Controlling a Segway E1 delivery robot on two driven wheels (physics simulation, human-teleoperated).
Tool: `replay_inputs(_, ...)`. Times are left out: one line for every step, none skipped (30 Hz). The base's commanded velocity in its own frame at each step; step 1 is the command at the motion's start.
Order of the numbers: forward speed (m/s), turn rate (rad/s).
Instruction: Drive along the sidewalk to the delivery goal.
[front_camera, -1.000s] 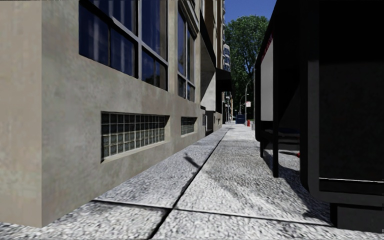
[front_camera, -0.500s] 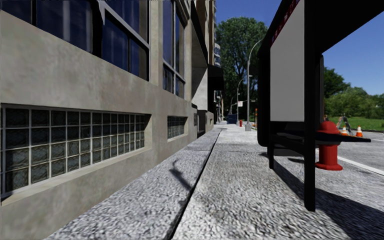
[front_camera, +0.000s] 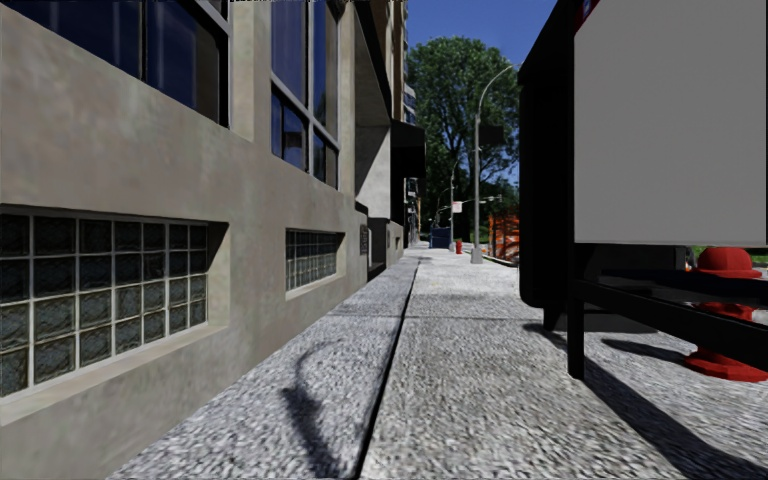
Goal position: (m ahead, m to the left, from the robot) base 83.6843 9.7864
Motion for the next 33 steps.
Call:
replay_inputs(2.0,-0.27)
replay_inputs(2.0,-0.27)
replay_inputs(2.0,-0.27)
replay_inputs(2.0,-0.27)
replay_inputs(2.0,-0.27)
replay_inputs(2.0,-0.27)
replay_inputs(2.0,-0.27)
replay_inputs(2.0,-0.27)
replay_inputs(2.0,-0.27)
replay_inputs(2.0,-0.27)
replay_inputs(2.0,-0.27)
replay_inputs(2.0,-0.27)
replay_inputs(2.0,-0.27)
replay_inputs(2.0,-0.27)
replay_inputs(2.0,-0.27)
replay_inputs(2.0,-0.27)
replay_inputs(2.0,-0.27)
replay_inputs(2.0,-0.27)
replay_inputs(2.0,-0.27)
replay_inputs(2.0,-0.27)
replay_inputs(2.0,-0.27)
replay_inputs(2.0,-0.27)
replay_inputs(2.0,-0.27)
replay_inputs(2.0,-0.27)
replay_inputs(2.0,-0.27)
replay_inputs(2.0,-0.27)
replay_inputs(2.0,-0.27)
replay_inputs(2.0,-0.27)
replay_inputs(2.0,-0.27)
replay_inputs(2.0,-0.18)
replay_inputs(2.0,-0.18)
replay_inputs(2.0,0.0)
replay_inputs(2.0,0.0)
